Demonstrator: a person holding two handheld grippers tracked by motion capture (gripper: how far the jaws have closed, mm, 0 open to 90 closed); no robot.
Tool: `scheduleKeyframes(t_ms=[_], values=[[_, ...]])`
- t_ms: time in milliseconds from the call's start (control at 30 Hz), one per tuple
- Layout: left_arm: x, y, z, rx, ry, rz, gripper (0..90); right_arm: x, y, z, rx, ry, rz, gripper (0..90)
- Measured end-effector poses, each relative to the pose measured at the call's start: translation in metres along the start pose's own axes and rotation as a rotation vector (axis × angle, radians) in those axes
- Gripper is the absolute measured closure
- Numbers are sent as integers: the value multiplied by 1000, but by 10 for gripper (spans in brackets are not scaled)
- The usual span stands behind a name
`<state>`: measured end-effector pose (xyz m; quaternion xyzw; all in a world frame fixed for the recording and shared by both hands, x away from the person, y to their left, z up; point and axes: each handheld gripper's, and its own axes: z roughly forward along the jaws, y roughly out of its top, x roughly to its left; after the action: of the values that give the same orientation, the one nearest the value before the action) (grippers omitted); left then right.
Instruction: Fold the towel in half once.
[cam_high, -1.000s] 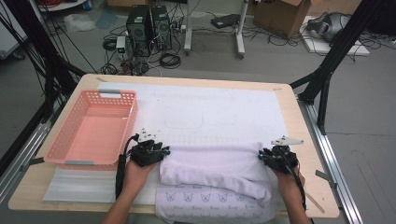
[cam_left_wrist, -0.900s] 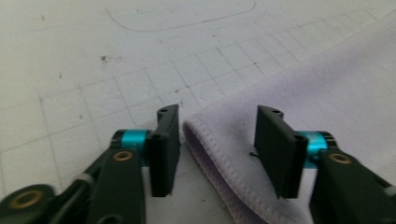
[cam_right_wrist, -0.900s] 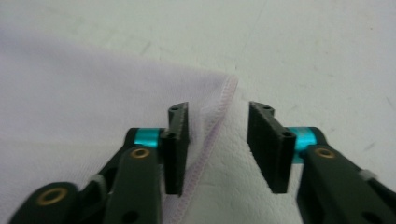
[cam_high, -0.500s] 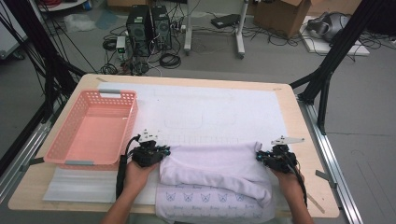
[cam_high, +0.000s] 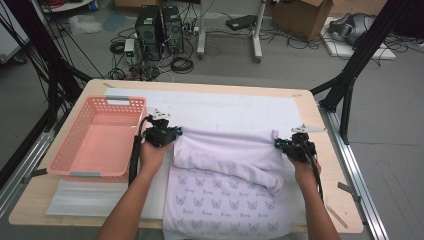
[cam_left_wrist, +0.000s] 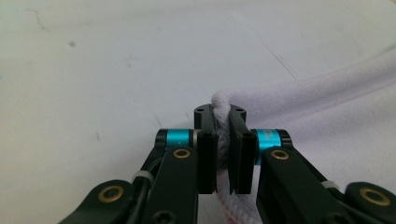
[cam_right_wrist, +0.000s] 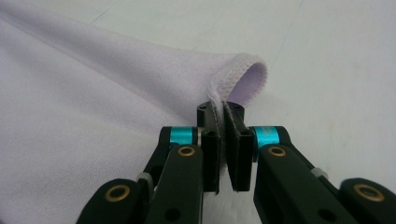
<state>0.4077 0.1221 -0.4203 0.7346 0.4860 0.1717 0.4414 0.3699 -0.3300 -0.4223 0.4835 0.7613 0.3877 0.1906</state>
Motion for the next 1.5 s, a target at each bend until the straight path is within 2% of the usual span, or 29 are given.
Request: scheduleKeyframes(t_ms=[100, 200, 233, 333, 400, 467, 500, 533, 567, 667, 733, 767, 900, 933, 1000, 1133, 1200, 1300, 1333, 1400, 1467, 1500], values=[[8, 7, 6, -20, -2, -16, 833, -7, 13, 10, -7, 1, 4, 857], [13, 11, 13, -11, -4, 3, 833, -14, 22, 19, -5, -4, 15, 858], [15, 11, 13, -30, -1, 2, 831, -16, 24, 22, -2, -5, 13, 858], [21, 9, 17, -44, -7, -46, 831, -18, 31, 29, -10, -11, 11, 857], [24, 6, 19, -21, -8, -47, 824, -18, 33, 33, -8, -11, 20, 857], [23, 4, 19, -10, -16, -56, 761, -17, 33, 37, 6, -24, 8, 829], [22, 4, 17, -13, -22, -63, 706, -16, 32, 38, 15, -32, 15, 778], [21, 5, 15, -17, -29, -65, 628, -17, 31, 38, 18, -35, 28, 685], [19, 6, 12, -21, -45, -68, 570, -17, 31, 37, 18, -34, 44, 636], [11, 9, 4, -29, -92, -42, 520, -18, 30, 29, 11, -21, 51, 585], [4, 6, -2, -70, -117, -36, 513, -17, 29, 23, -1, -19, 47, 569], [1, 4, -4, -76, -129, -34, 513, -17, 29, 19, 5, -11, 56, 557], [-12, -11, -12, -71, -179, -6, 512, -11, 28, 3, 11, 24, 36, 549], [-15, -13, -13, -43, -183, 5, 511, -9, 27, -1, 5, 29, 26, 549], [-20, -20, -16, -45, -182, 33, 483, -4, 23, -9, 8, 52, 16, 549], [-26, -32, -17, -7, -176, 55, 499, 6, 10, -20, 15, 88, 2, 544], [-28, -37, -17, 6, -173, 75, 600, 12, 2, -25, 23, 109, -3, 542], [-32, -42, -19, 26, -162, 108, 822, 20, -9, -32, 30, 135, -15, 539], [-34, -42, -21, 19, -153, 121, 835, 25, -14, -34, 34, 154, -15, 539], [-38, -43, -28, -36, -152, 123, 841, 31, -22, -38, 34, 171, -23, 539], [-41, -44, -34, -57, -159, 129, 833, 37, -30, -41, 30, 209, -24, 530], [-42, -46, -38, -70, -159, 135, 832, 39, -32, -41, 35, 212, -36, 527]])
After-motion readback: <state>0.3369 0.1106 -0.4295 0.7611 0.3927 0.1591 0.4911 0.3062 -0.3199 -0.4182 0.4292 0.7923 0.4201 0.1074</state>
